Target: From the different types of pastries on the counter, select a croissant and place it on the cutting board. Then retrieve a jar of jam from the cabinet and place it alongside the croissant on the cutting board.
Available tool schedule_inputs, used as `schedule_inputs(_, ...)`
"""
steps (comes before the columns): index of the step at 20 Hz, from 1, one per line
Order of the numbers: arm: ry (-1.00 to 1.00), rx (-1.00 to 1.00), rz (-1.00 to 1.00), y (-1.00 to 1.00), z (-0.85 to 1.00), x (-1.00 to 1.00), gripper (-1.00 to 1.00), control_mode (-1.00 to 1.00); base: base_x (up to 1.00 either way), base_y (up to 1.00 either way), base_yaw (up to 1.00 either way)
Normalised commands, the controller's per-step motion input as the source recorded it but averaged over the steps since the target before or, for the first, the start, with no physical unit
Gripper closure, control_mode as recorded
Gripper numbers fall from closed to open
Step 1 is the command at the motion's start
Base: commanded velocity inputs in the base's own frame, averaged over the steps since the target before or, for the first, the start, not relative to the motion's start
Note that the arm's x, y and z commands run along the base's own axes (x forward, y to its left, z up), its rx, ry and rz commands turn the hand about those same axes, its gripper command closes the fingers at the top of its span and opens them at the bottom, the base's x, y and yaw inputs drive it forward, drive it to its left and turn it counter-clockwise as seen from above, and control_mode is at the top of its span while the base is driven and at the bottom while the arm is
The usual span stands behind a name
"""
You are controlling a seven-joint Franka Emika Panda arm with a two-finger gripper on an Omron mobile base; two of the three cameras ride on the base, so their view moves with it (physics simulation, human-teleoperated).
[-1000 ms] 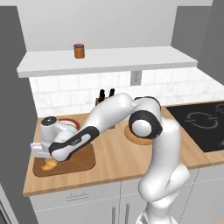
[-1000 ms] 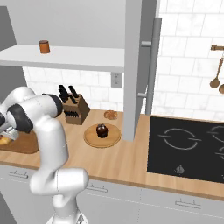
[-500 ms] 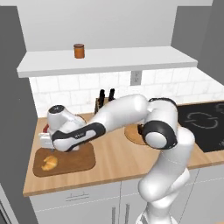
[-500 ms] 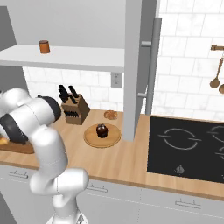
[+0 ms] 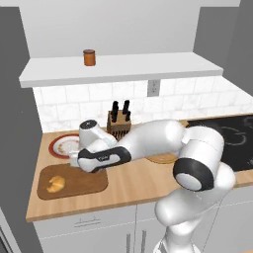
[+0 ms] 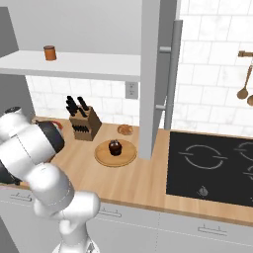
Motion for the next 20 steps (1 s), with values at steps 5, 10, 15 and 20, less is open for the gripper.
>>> schedule_inputs(5,-0.06,-0.10,0.00,-0.90,0.55,-0.23,-1.00,-1.00,0.00,0.00,0.00)
schedule_inputs(10,-0.04,-0.07,0.00,-0.51,0.98,-0.25,-1.00,-1.00,0.00,0.00,0.00)
schedule_inputs(15,-0.03,-0.06,0.04,-0.34,1.00,-0.41,-1.00,-1.00,0.00,0.00,0.00)
schedule_inputs(20,-0.16,0.00,0.15,-0.10,1.00,-0.35,-1.00,-1.00,0.00,0.00,0.00)
